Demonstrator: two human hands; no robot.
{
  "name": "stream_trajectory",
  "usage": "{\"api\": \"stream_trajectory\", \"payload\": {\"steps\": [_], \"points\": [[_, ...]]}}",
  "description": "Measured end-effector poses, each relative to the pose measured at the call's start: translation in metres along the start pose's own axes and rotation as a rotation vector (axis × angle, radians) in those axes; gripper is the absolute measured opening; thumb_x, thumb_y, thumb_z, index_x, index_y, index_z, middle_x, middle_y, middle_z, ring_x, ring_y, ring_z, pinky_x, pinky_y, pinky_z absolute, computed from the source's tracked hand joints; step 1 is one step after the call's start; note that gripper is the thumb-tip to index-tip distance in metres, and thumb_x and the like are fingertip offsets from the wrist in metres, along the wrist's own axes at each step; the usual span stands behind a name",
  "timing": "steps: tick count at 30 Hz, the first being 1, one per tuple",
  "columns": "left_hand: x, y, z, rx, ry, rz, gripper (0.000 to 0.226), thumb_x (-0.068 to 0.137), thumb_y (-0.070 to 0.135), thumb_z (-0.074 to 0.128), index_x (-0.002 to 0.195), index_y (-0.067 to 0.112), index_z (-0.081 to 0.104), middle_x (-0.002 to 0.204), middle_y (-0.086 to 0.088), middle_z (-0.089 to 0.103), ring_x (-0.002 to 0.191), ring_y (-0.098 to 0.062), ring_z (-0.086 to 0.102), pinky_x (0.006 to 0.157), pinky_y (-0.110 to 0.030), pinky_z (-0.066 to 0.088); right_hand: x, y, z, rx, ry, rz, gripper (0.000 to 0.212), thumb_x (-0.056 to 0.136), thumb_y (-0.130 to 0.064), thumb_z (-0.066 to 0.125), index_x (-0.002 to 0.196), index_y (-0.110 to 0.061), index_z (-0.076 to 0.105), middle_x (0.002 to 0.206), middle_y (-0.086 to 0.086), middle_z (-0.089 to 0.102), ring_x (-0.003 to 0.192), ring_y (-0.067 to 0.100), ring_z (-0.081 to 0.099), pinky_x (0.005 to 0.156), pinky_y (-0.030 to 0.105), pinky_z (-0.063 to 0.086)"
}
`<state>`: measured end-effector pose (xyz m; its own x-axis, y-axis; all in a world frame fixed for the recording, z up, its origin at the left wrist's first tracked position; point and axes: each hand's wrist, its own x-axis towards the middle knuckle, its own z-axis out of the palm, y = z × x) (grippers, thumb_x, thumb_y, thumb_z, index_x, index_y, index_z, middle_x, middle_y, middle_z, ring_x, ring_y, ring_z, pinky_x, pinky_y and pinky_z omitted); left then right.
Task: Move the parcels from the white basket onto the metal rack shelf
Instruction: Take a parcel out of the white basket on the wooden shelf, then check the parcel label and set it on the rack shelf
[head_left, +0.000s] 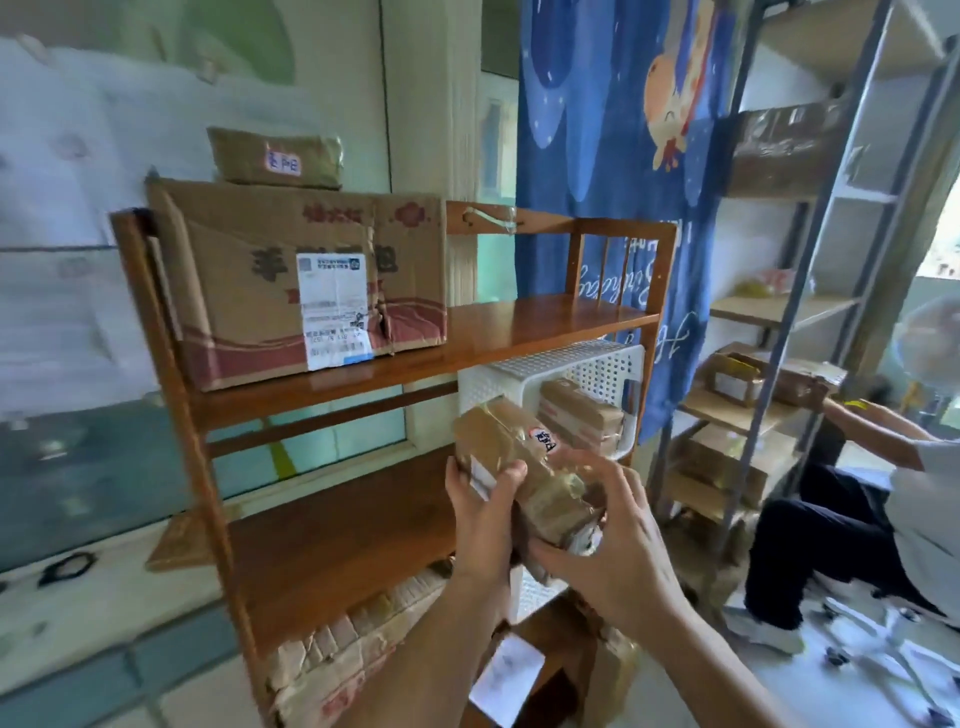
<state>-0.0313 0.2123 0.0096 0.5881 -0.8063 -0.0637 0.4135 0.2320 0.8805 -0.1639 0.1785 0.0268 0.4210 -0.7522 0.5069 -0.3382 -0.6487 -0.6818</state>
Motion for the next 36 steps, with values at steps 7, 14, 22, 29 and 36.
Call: {"api": "stream_trajectory", "payload": {"steps": [7,14,22,29,36], "points": [[-0.084,0.063,-0.08,-0.125,0.16,0.22,0.083,0.066,0.062,0.077,0.136,0.067,0.035,0.137,-0.002,0.062,0.121,-0.036,0.063,0.098,-0.065,0.05,-0.042,-0.079,0.037,0.199,-0.196,-0.114,0.105,0.058,-0.031,0.093,0.142,-0.033,0.031,0.122,-0.016,0.056,0.109,0.011,0.063,0.086,0.032,0.057],[-0.177,0.099,-0.154,-0.038,0.324,0.425,0.057,0.087,0.04,0.069,0.139,0.025,0.051,0.132,-0.008,0.069,0.116,-0.03,0.068,0.095,-0.048,0.057,-0.092,-0.158,0.054,0.588,-0.455,-0.197,0.1,0.06,-0.043,0.088,0.144,-0.036,0.034,0.125,-0.021,0.062,0.113,0.002,0.064,0.09,0.027,0.054],[-0.268,0.149,-0.213,0.413,0.314,0.59,0.047,0.09,0.033,0.068,0.135,0.028,0.055,0.12,0.003,0.075,0.107,-0.017,0.074,0.085,-0.034,0.061,-0.12,-0.248,0.071,0.675,-0.615,-0.115,0.085,0.053,-0.073,0.079,0.125,-0.045,0.043,0.112,-0.013,0.072,0.1,0.009,0.072,0.088,0.041,0.06],[-0.332,0.182,-0.291,0.204,0.115,0.352,0.068,0.086,0.039,0.07,0.147,0.034,0.043,0.137,-0.001,0.066,0.129,-0.029,0.06,0.107,-0.065,0.041,-0.157,-0.314,0.101,0.989,-0.522,0.001,0.046,0.083,-0.04,0.072,0.12,-0.044,0.046,0.113,0.003,0.073,0.094,0.017,0.075,0.087,0.044,0.059],[-0.373,0.215,-0.351,0.064,0.252,0.523,0.073,0.074,0.029,0.081,0.139,0.018,0.05,0.112,-0.008,0.076,0.096,-0.026,0.071,0.081,-0.04,0.056,-0.178,-0.368,0.134,0.989,-0.555,-0.03,0.076,0.071,-0.036,0.077,0.137,-0.049,0.043,0.112,0.009,0.072,0.103,0.023,0.071,0.092,0.044,0.054]]}}
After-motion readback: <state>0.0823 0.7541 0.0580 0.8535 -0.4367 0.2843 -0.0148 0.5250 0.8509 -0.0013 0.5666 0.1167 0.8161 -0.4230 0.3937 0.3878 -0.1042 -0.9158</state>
